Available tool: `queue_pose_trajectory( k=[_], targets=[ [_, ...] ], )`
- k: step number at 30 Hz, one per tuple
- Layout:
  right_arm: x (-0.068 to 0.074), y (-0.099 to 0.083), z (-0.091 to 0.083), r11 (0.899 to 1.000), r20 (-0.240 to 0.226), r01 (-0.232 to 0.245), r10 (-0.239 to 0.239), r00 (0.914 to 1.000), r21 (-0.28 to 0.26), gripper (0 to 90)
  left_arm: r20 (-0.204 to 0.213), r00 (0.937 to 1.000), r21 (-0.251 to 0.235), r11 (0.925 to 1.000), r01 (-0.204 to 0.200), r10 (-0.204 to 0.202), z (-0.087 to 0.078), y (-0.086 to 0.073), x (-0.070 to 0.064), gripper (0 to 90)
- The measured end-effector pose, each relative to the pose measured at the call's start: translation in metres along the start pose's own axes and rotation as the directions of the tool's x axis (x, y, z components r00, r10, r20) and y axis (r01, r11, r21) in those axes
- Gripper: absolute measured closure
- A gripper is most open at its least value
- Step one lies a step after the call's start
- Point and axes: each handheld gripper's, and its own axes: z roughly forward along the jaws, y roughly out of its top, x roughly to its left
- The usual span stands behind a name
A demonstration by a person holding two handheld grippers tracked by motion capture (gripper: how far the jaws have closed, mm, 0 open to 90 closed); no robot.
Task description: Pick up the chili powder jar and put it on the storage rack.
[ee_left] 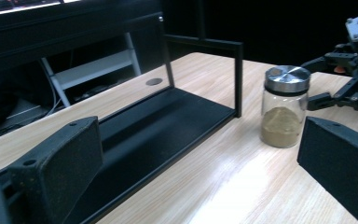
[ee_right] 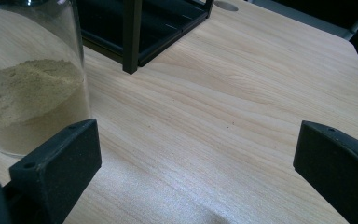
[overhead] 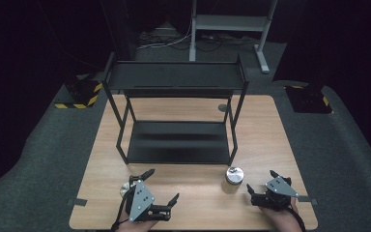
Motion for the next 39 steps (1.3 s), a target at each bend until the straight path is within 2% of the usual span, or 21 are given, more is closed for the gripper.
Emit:
queue_pose_trajectory(
  k=[14, 24, 39],
  targets=[
    [0.000, 0.000, 0.000, 1.000, 0.000, -0.003, 0.003, 1.0000, -0.001, 0.0, -0.067, 0.9977, 0.012, 0.9999, 0.007, -0.006, -0.024, -0.010, 0.014, 0.5],
    [0.000, 0.000, 0.000, 1.000, -0.001, -0.003, 0.003, 1.0000, 0.001, 0.0, -0.101, 0.9943, 0.021, 0.9991, 0.038, -0.036, -0.038, -0.022, 0.020, 0.5],
    [0.000, 0.000, 0.000, 1.000, 0.001, 0.001, -0.001, 1.0000, 0.002, 0.0, -0.135, 0.9879, 0.037, 0.9960, 0.082, -0.076, -0.045, -0.043, 0.022, 0.5]
  ],
)
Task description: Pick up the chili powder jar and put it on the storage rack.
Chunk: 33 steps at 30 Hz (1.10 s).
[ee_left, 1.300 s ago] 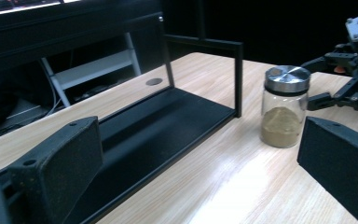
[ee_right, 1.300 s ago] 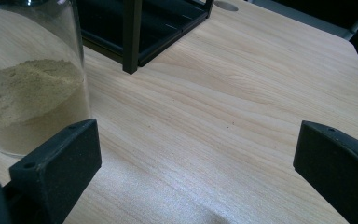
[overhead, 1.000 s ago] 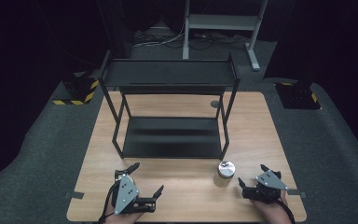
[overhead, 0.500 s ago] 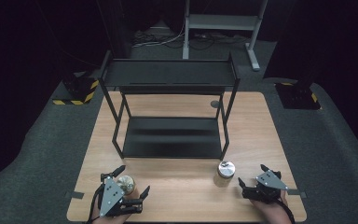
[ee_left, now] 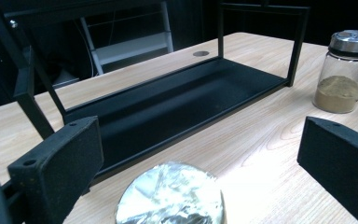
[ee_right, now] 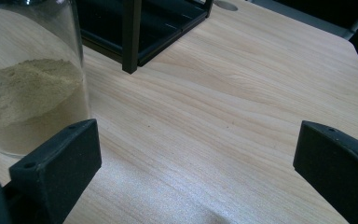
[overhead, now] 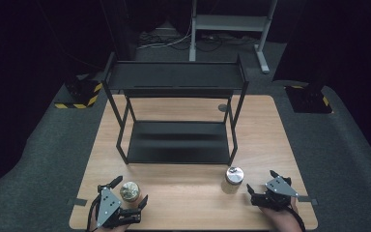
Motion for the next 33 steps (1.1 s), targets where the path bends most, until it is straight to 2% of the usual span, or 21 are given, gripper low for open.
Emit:
queue_pose_trajectory(
  k=[8, 20, 33],
  targets=[
    [0.000, 0.000, 0.000, 1.000, -0.001, 0.000, 0.000, 1.0000, 0.000, 0.0, -0.001, 0.9993, 0.022, 0.9990, 0.038, -0.038, -0.001, -0.009, 0.004, 0.5],
    [0.000, 0.000, 0.000, 1.000, -0.002, 0.002, -0.002, 1.0000, 0.000, 0.0, -0.001, 0.9991, 0.044, 0.9981, 0.043, -0.043, 0.000, -0.016, 0.006, 0.4],
    [-0.001, 0.000, 0.000, 1.000, -0.006, 0.003, -0.003, 1.0000, -0.001, 0.0, -0.005, 0.9968, 0.052, 0.9954, 0.080, -0.080, 0.003, -0.024, 0.008, 1.6]
  ],
)
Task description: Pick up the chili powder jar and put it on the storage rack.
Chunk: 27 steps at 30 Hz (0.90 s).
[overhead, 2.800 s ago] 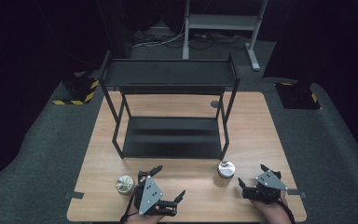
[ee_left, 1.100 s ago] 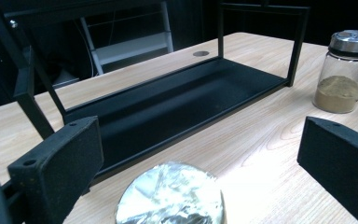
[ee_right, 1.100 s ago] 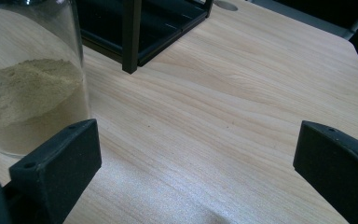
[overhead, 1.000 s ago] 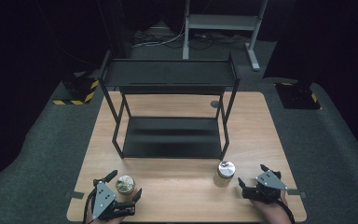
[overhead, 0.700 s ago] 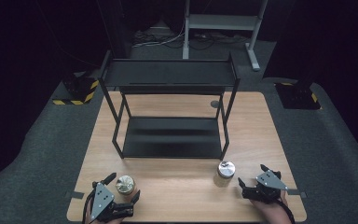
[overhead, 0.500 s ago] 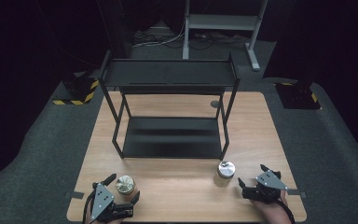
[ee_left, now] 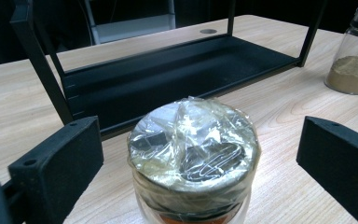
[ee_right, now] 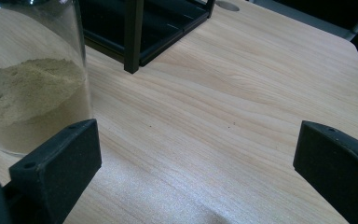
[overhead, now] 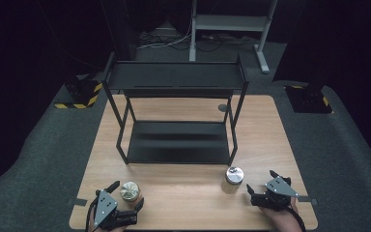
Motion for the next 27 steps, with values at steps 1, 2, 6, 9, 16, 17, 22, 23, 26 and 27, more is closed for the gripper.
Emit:
queue_pose_trajectory(
  k=[1, 2, 6, 9, 16, 17, 22, 23, 26, 27],
  targets=[
    [0.000, 0.000, 0.000, 1.000, 0.000, -0.001, 0.001, 1.0000, 0.000, 0.0, -0.002, 1.0000, -0.001, 1.0000, 0.001, -0.001, 0.000, -0.001, 0.000, 2.8],
    [0.000, 0.000, 0.000, 1.000, -0.001, -0.002, 0.002, 1.0000, 0.000, 0.0, -0.003, 1.0000, -0.001, 1.0000, 0.004, -0.004, 0.000, -0.001, 0.000, 4.8],
    [0.000, 0.000, 0.000, 1.000, -0.001, -0.003, 0.003, 1.0000, 0.000, 0.0, -0.005, 0.9999, 0.003, 0.9999, 0.014, -0.014, 0.001, -0.003, 0.002, 8.6],
    [-0.001, 0.000, 0.000, 1.000, -0.001, -0.004, 0.004, 1.0000, -0.001, 0.0, 0.000, 0.9999, 0.001, 0.9999, 0.016, -0.016, 0.001, -0.005, 0.003, 11.5],
    [-0.001, 0.000, 0.000, 1.000, -0.002, -0.005, 0.005, 1.0000, -0.002, 0.0, 0.009, 0.9995, -0.008, 0.9995, 0.029, -0.029, 0.001, -0.009, 0.006, 21.0],
    [-0.001, -0.001, 0.000, 1.000, -0.002, -0.006, 0.006, 1.0000, -0.003, 0.0, 0.010, 0.9995, -0.007, 0.9995, 0.029, -0.029, 0.001, -0.009, 0.007, 21.7],
    [-0.001, 0.000, 0.000, 1.000, -0.003, -0.006, 0.006, 1.0000, -0.002, 0.0, 0.015, 0.9997, -0.006, 0.9998, 0.018, -0.018, 0.000, -0.011, 0.009, 29.6],
    [-0.001, 0.000, 0.000, 1.000, -0.004, -0.006, 0.006, 1.0000, -0.002, 0.0, 0.024, 0.9995, -0.007, 0.9998, 0.021, -0.021, 0.000, -0.011, 0.010, 31.2],
    [-0.001, -0.001, 0.000, 1.000, -0.004, -0.008, 0.008, 1.0000, -0.003, 0.0, 0.022, 0.9997, -0.008, 0.9999, 0.009, -0.009, 0.000, -0.010, 0.009, 33.4],
    [-0.001, 0.000, 0.000, 1.000, -0.004, -0.008, 0.008, 1.0000, -0.003, 0.0, 0.023, 0.9997, -0.006, 0.9999, 0.009, -0.009, 0.000, -0.010, 0.010, 33.6]
  ],
)
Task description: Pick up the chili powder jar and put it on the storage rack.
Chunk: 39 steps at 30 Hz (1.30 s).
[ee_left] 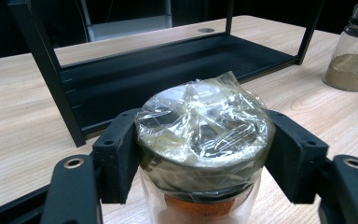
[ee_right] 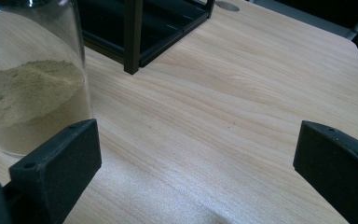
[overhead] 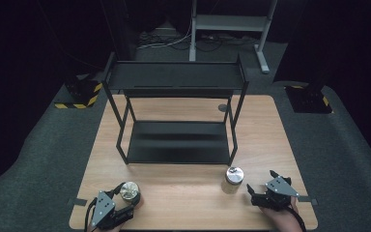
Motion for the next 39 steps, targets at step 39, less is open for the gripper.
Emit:
queue_pose_trajectory(
  k=[39],
  targets=[
    [-0.002, 0.000, 0.000, 1.000, -0.007, -0.011, 0.011, 0.9999, -0.001, 0.0, 0.004, 1.0000, -0.065, 0.9979, -0.005, 0.005, 0.001, 0.035, 0.008, 34.3]
  ],
)
